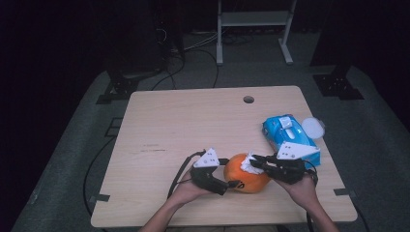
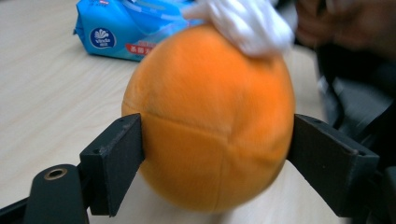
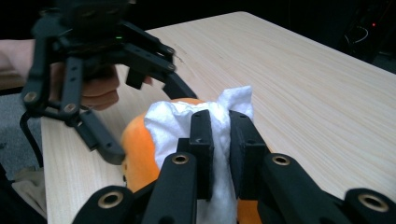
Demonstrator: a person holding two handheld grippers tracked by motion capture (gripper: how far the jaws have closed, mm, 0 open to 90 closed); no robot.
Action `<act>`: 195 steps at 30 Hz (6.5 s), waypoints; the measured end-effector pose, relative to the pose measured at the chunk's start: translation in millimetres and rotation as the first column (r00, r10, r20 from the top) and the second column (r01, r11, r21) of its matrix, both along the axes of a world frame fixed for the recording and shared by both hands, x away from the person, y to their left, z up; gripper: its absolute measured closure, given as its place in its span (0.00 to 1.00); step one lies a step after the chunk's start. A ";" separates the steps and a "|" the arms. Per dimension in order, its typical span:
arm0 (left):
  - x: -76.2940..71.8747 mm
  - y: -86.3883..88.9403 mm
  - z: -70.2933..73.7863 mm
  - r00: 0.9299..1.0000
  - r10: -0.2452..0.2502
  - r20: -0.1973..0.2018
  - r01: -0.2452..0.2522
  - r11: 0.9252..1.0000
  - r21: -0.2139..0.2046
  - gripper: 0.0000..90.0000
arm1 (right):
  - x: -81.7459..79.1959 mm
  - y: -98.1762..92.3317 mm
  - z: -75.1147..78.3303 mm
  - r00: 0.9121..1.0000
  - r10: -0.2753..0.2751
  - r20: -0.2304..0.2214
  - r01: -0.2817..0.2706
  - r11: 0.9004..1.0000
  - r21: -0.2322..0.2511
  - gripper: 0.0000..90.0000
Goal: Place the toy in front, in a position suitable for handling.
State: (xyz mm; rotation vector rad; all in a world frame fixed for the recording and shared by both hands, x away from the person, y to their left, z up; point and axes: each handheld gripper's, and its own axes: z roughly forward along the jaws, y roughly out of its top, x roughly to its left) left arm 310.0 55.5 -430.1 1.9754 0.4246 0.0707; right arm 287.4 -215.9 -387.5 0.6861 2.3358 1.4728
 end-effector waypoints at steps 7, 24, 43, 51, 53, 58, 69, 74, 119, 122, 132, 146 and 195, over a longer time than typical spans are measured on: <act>-15.9 -9.2 5.2 0.982 -0.025 0.185 0.007 0.995 0.097 0.38 | -3.9 25.8 2.0 0.998 0.070 0.006 -0.070 0.998 -0.009 0.89; -7.8 -1.9 0.6 0.999 -0.042 0.027 0.042 0.999 0.018 0.24 | -5.5 20.6 -0.8 0.998 0.065 -0.012 -0.065 0.998 -0.018 0.88; -7.5 3.5 -2.4 0.991 -0.136 -0.008 0.136 0.988 0.077 0.09 | -5.3 26.8 -6.7 0.991 0.112 -0.070 -0.114 0.993 -0.012 0.88; -16.8 8.4 12.5 0.963 -0.066 0.260 0.030 0.990 0.141 0.40 | -5.0 29.2 1.0 0.997 0.076 -0.019 -0.077 0.997 -0.016 0.88; -12.9 8.6 12.7 0.960 -0.067 0.271 0.018 0.983 0.181 0.39 | -3.3 28.8 0.0 0.997 0.070 -0.014 -0.070 0.997 -0.026 0.88; -2.9 22.5 1.7 0.980 -0.057 0.189 0.028 0.988 0.152 0.35 | 7.6 16.8 -15.8 0.998 0.045 -0.053 -0.047 0.998 -0.036 0.88; 5.3 26.8 -0.3 0.999 -0.034 0.038 0.033 0.999 0.034 0.24 | 3.4 23.0 -16.0 0.999 0.034 -0.039 -0.036 0.998 -0.055 0.90; -0.2 22.8 0.5 0.995 -0.055 0.089 0.049 0.997 0.064 0.24 | 4.1 24.5 -13.9 0.996 0.066 -0.066 -0.069 0.997 -0.041 0.84; -0.9 15.7 2.7 0.994 -0.078 0.074 0.072 0.994 0.084 0.21 | -2.1 22.2 -14.4 0.989 0.134 -0.066 -0.139 0.987 -0.080 0.89; 1.7 22.9 0.3 0.997 -0.050 0.058 0.046 0.997 0.069 0.30 | -3.2 22.7 -13.7 0.989 0.133 -0.058 -0.138 0.987 -0.087 0.89; 19.5 44.2 -6.3 0.996 0.065 -0.058 -0.066 0.998 0.000 0.37 | -7.3 23.2 -13.8 0.984 0.165 -0.068 -0.170 0.983 -0.075 0.89; 12.7 38.7 2.4 0.998 -0.050 -0.044 0.050 0.999 -0.001 0.14 | 13.4 6.0 -28.5 0.991 0.044 -0.126 -0.052 0.997 -0.057 0.89; 19.5 42.9 -13.2 0.997 0.074 -0.039 -0.072 0.997 0.040 0.26 | 0.3 28.0 -34.1 0.989 0.067 -0.128 -0.073 0.997 -0.040 0.89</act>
